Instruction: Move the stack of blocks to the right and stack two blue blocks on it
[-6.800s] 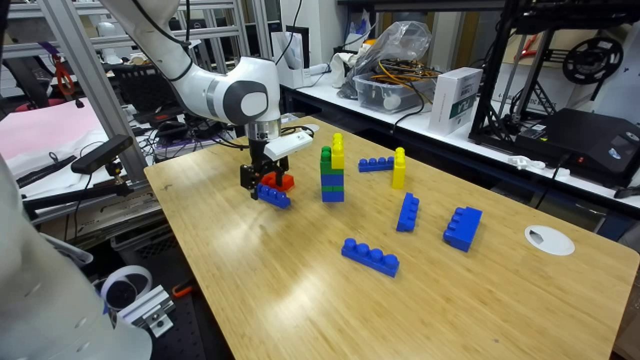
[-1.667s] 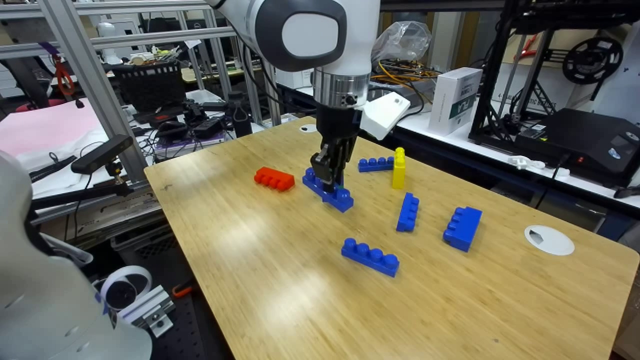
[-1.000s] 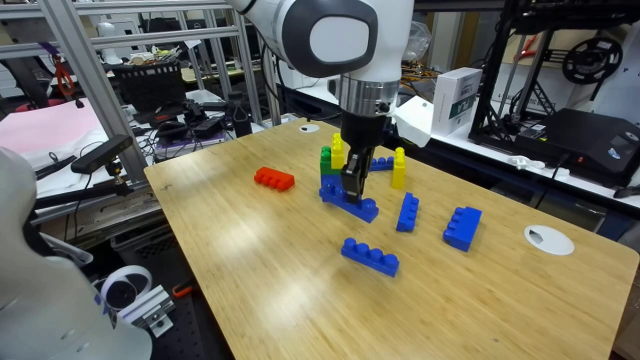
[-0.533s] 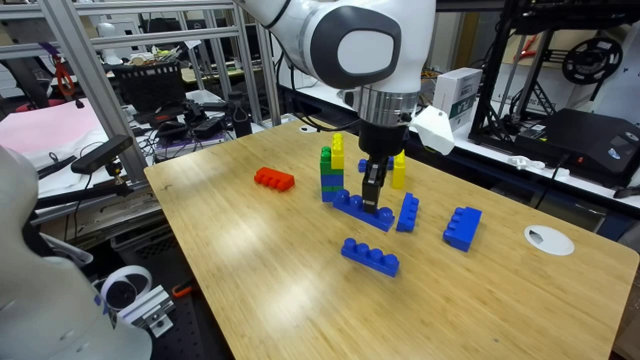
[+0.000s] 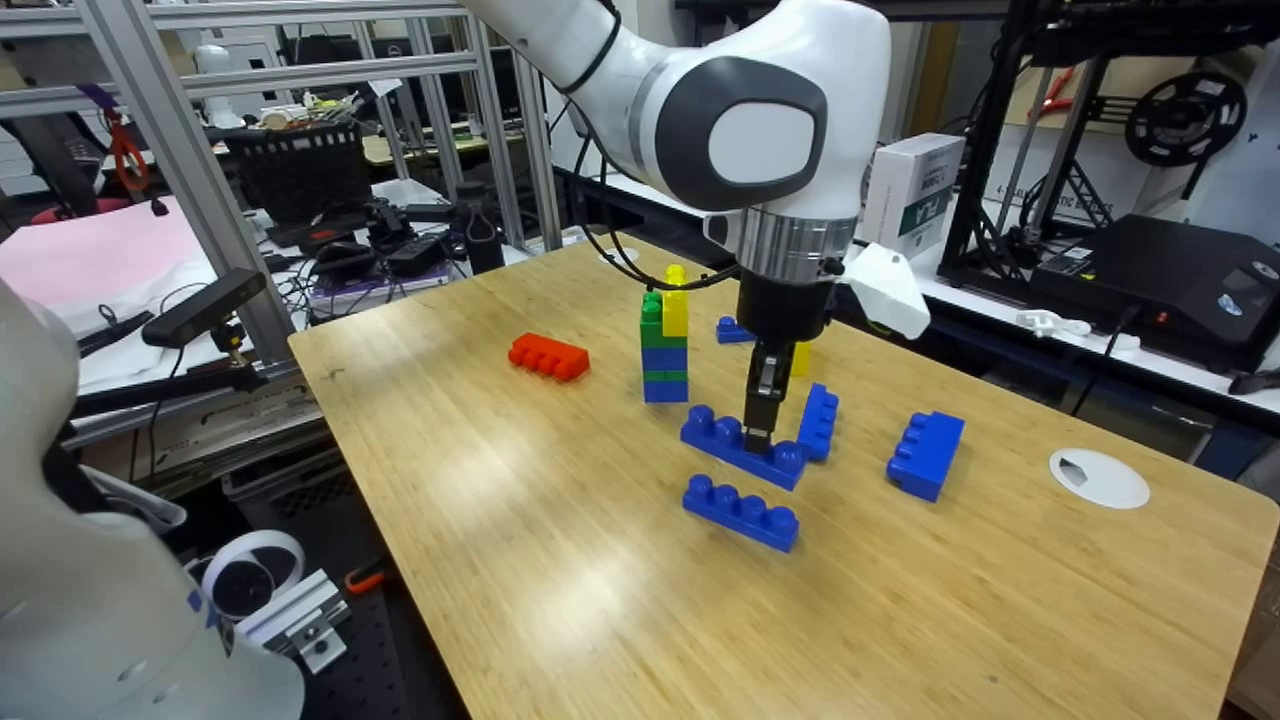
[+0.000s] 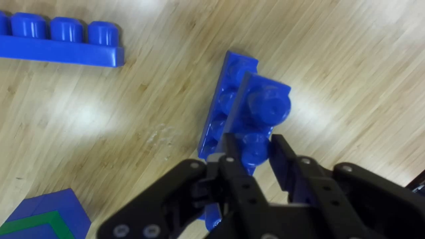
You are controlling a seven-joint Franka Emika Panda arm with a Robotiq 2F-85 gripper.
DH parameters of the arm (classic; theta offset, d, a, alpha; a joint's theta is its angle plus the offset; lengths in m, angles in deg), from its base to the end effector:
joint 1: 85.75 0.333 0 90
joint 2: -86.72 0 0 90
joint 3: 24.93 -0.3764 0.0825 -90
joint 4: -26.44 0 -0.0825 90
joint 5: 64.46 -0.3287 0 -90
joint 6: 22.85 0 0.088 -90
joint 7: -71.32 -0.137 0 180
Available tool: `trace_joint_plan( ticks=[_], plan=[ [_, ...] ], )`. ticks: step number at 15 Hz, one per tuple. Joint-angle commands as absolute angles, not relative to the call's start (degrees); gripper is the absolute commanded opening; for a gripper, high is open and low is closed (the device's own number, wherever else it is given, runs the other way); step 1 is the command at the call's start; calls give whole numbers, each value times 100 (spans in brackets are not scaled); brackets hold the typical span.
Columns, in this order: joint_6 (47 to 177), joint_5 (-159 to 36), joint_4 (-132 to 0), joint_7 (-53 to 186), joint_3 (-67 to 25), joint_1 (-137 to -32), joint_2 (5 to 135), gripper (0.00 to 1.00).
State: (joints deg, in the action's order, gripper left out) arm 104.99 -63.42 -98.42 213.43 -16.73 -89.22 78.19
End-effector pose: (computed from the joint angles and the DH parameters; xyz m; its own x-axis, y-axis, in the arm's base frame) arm 0.4969 -0.1017 0.3831 -0.6553 0.7534 0.0543 0.7487 0.6573 -0.0858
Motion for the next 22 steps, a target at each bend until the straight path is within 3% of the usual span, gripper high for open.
trace_joint_plan(
  ticks=[1,22],
  plan=[
    [10712,-6191,-9825,21418,-1842,-9097,7675,7],
    [11107,-6179,-9969,21537,-1968,-9212,7337,7]
  ],
)
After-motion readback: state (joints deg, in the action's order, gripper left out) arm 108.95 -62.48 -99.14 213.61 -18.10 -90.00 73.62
